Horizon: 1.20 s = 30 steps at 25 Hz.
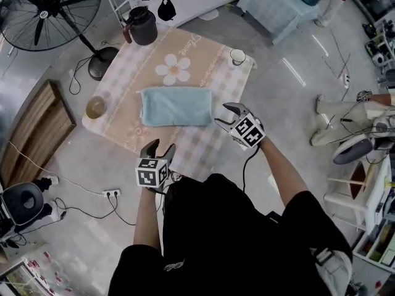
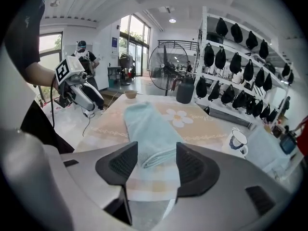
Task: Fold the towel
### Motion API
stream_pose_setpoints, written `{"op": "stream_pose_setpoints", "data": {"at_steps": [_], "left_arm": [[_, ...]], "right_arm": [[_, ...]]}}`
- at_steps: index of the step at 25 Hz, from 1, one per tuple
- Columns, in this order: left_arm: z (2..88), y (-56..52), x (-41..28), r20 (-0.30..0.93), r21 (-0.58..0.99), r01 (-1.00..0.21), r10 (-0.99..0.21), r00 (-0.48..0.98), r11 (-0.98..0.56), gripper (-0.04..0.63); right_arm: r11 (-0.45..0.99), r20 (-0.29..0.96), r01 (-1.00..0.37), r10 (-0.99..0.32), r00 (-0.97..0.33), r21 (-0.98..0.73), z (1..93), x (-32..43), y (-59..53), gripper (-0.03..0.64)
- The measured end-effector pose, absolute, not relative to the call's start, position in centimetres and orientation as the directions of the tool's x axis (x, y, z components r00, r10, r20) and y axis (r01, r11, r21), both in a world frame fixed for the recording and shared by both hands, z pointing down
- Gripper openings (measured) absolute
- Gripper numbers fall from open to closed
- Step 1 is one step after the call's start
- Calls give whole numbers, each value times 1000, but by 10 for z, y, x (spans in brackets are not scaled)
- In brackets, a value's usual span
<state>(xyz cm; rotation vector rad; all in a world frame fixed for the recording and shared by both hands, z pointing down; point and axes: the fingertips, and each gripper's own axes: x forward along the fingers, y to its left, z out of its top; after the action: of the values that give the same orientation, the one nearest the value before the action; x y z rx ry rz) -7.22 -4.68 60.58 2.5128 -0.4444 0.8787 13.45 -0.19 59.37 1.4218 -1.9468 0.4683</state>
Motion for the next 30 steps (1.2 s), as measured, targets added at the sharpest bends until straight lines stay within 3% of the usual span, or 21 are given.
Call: {"op": "stream_pose_setpoints", "data": {"at_steps": [7,13,21,30], "left_arm": [[613,-35,-43,647,308,-381,-102,755,-872,235],[631,-39,2,698,267,-473,-170,696,-840,235],[648,-20,75,745,233,-616,-269,610,-753,235],[673,-8,134,790,131,-596,-280,545,-792,235]], "right_arm": [[410,731,-899,-659,-177,152,598,142,-7,229],[487,730,-871,-619,-290,67,624,191,-40,229],[838,800,-537,-384,-461,93,678,223,-67,229],[948,813,-315,-226,-536,57,701,217,-94,229]]}}
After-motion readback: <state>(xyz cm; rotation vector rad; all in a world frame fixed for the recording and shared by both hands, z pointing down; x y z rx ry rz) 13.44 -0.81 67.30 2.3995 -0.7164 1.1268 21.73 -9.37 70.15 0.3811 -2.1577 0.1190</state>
